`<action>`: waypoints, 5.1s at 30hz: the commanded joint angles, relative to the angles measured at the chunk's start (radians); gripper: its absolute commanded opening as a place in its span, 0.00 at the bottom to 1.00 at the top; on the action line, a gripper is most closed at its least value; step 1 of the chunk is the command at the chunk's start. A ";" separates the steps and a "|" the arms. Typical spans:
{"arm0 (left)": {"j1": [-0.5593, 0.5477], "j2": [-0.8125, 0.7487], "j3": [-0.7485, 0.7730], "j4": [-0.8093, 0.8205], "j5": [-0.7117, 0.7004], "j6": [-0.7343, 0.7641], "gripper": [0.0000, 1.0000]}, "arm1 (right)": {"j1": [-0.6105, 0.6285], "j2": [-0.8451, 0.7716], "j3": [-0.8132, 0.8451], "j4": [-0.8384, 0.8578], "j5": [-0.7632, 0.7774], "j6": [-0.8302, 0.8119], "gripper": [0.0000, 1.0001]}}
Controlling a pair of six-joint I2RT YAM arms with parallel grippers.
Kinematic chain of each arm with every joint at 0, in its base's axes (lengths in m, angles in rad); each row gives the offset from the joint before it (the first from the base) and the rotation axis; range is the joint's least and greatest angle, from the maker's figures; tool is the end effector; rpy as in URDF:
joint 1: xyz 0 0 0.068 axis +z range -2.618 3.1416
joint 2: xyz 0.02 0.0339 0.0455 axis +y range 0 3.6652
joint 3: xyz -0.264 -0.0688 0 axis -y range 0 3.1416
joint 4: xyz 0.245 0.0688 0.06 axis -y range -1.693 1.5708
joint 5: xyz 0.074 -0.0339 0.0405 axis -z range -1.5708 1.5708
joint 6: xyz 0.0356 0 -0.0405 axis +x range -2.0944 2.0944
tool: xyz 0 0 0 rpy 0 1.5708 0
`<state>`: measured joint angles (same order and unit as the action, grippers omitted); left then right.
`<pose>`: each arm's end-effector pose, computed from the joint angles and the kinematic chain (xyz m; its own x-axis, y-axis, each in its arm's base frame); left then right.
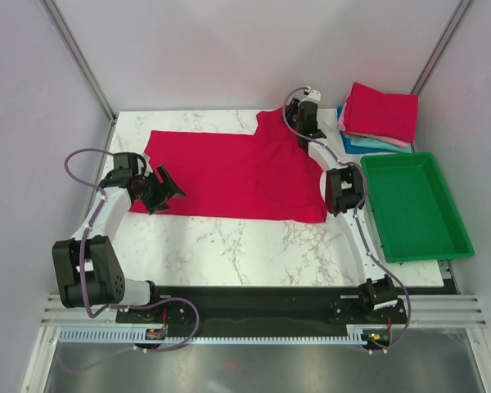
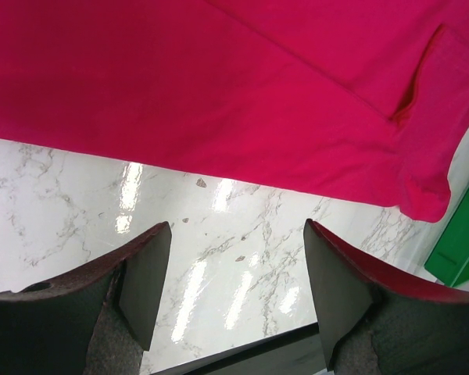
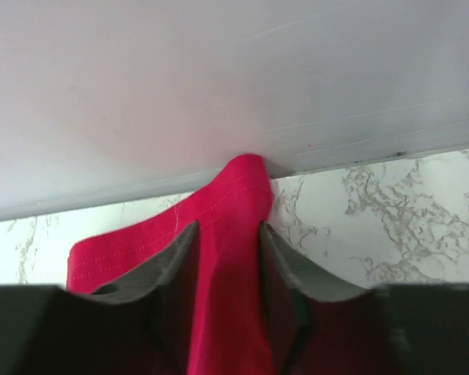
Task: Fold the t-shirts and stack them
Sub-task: Fold the tshirt
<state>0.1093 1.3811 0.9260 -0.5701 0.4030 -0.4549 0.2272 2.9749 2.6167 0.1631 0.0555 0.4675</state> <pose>0.2720 0.0158 0.2277 -0.8081 -0.4953 -0.3189 -0.2818 0.8004 -0.5292 0.6223 0.1419 0.1064 -0.2461 0.4049 -0.8806 -0.0683 0.8990 0.4325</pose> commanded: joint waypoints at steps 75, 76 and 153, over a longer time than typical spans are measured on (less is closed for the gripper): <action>0.159 1.308 1.450 0.216 0.026 -0.030 0.22 | 0.004 -0.455 -0.620 0.271 -0.167 0.149 0.00; 0.159 1.308 1.452 0.217 0.026 -0.028 0.20 | 0.003 -0.456 -0.619 0.270 -0.167 0.149 0.00; 0.133 1.308 1.436 0.210 -0.093 -0.125 0.02 | 0.041 -0.738 -1.066 0.497 -0.413 0.007 0.00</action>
<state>0.2470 2.7052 2.3745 -0.3412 0.3313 -0.6071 0.2749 2.2265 1.5486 0.5999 -0.3405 0.4671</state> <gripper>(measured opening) 0.049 0.009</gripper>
